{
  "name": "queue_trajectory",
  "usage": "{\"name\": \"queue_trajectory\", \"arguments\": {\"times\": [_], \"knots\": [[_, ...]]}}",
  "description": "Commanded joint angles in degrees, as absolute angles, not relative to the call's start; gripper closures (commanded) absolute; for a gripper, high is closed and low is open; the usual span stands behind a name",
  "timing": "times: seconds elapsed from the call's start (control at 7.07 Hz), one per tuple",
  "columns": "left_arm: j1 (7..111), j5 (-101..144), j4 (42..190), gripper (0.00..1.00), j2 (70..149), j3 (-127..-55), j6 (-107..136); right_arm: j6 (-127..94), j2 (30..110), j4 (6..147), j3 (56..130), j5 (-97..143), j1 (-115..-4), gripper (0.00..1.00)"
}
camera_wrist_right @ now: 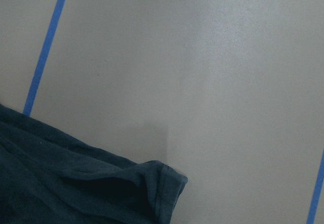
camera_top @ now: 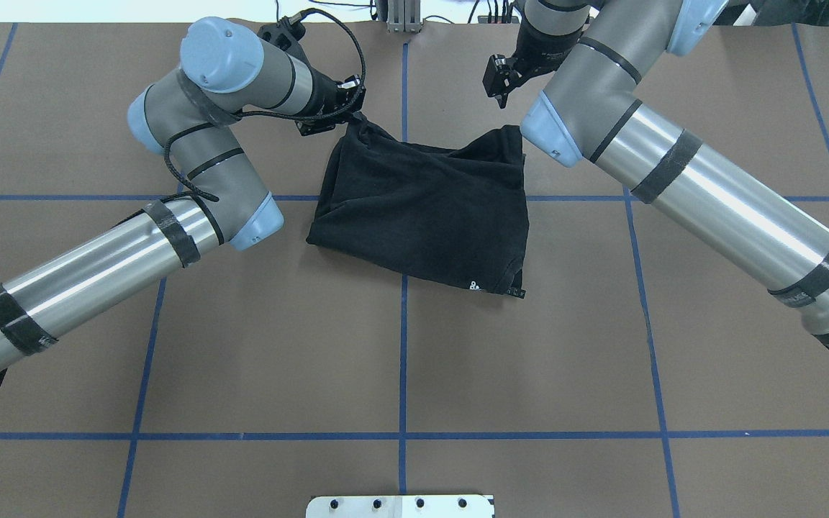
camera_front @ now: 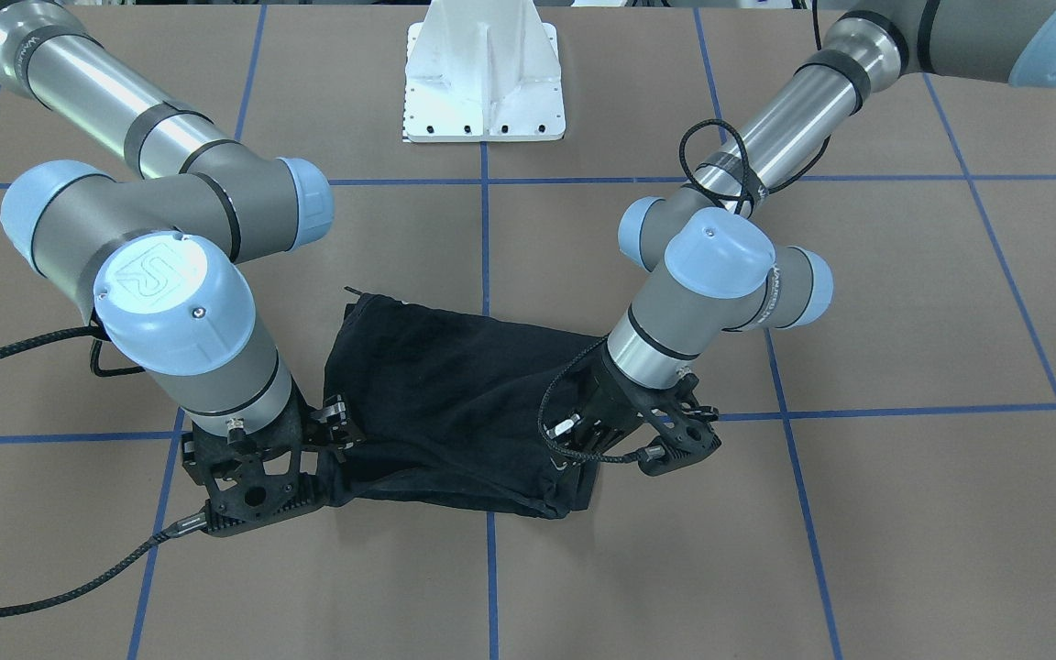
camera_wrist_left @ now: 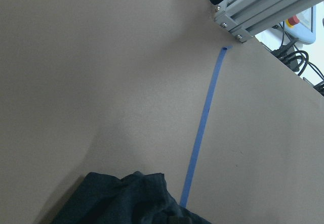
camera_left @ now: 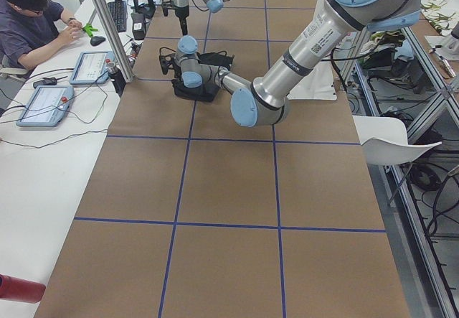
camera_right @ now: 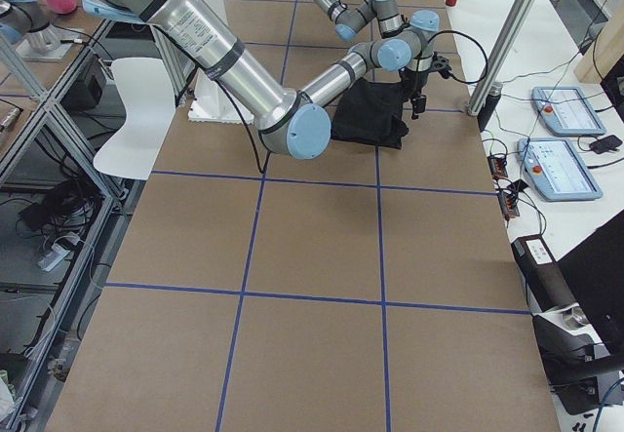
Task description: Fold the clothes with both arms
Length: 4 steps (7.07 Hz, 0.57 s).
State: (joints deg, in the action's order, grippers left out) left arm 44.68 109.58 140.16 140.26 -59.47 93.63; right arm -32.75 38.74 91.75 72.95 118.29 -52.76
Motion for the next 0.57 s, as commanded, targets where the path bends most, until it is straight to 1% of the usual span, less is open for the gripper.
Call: {"name": "queue_trajectory", "arguments": {"times": [0.0,0.28,0.42], "knots": [[43.95,109.69,140.36,1.0,141.23,-58.89,93.69,-32.7,38.76,91.76,72.95,118.3,-52.82,0.0],[41.93,109.6,140.45,1.0,142.2,-58.54,93.78,-32.7,38.93,91.76,72.95,118.21,-52.82,0.0],[41.92,109.51,141.06,1.0,142.82,-56.62,93.69,-32.7,38.94,91.67,72.95,118.3,-52.91,0.0]]}}
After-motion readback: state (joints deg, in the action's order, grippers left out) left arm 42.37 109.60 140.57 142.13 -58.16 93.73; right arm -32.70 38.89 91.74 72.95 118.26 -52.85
